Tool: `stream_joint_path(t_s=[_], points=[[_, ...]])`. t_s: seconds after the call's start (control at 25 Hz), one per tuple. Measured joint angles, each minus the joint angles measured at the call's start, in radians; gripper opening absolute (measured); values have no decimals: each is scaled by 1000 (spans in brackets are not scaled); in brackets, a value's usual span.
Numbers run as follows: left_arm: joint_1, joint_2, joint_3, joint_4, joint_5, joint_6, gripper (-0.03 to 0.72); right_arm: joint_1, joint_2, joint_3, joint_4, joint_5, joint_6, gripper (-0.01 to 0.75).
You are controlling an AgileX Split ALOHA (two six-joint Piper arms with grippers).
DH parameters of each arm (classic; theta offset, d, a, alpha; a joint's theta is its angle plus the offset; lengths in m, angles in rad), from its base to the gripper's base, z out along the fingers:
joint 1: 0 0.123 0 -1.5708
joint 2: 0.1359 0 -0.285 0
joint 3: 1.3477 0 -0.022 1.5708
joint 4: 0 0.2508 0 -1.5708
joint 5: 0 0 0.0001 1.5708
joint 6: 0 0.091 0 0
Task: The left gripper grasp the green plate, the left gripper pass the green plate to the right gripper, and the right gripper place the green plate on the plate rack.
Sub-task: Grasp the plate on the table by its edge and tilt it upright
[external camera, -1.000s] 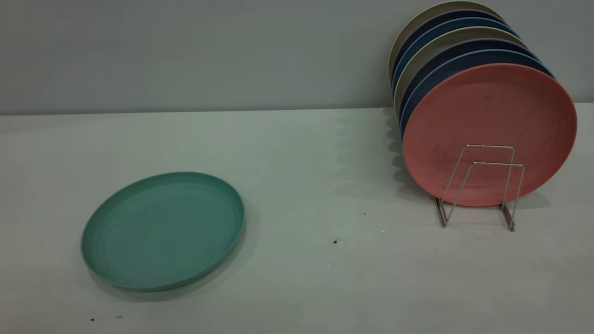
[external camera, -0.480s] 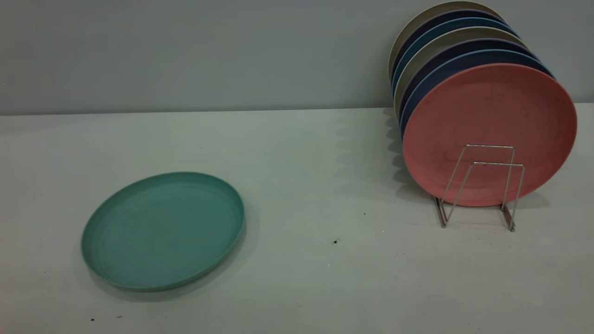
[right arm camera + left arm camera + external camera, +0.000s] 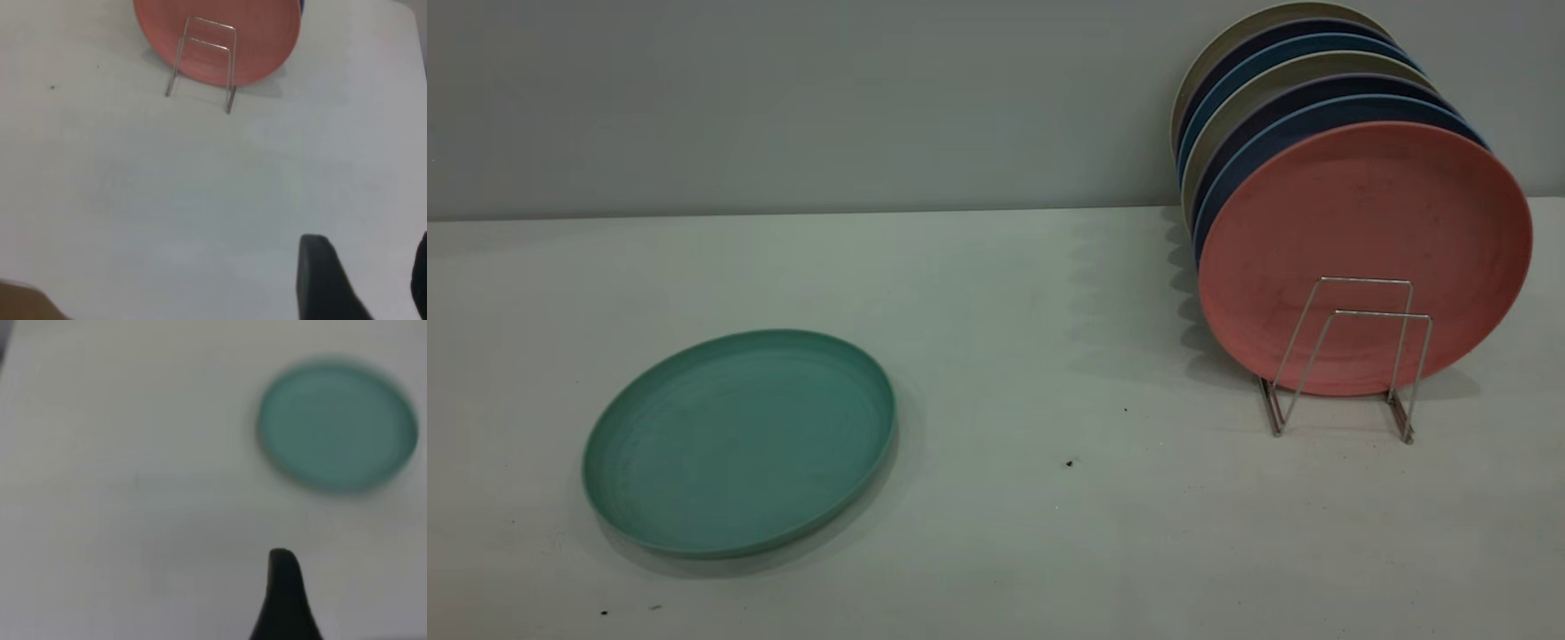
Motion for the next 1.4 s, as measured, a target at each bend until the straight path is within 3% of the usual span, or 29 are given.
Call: stream_joint_path(t_s=[0.4, 0.6, 0.84, 1.08, 1.28, 1.4], points=[[0, 403, -5, -95, -161, -45, 568, 0, 142, -3, 8, -22, -1, 340], [0, 652, -5, -171, -316, -45, 568, 0, 301, -36, 117, -141, -23, 340], [0, 983, -5, -199, -534, -23, 568, 0, 501, -54, 317, -257, -189, 340], [0, 1349, -14, -406, -717, 181, 568, 0, 641, -55, 437, -336, -319, 340], [4, 1560, -117, -702, -724, 496, 568, 0, 722, -55, 484, -369, -362, 340], [46, 1681, -186, -875, -698, 656, 568, 0, 740, -55, 496, -387, -367, 340]])
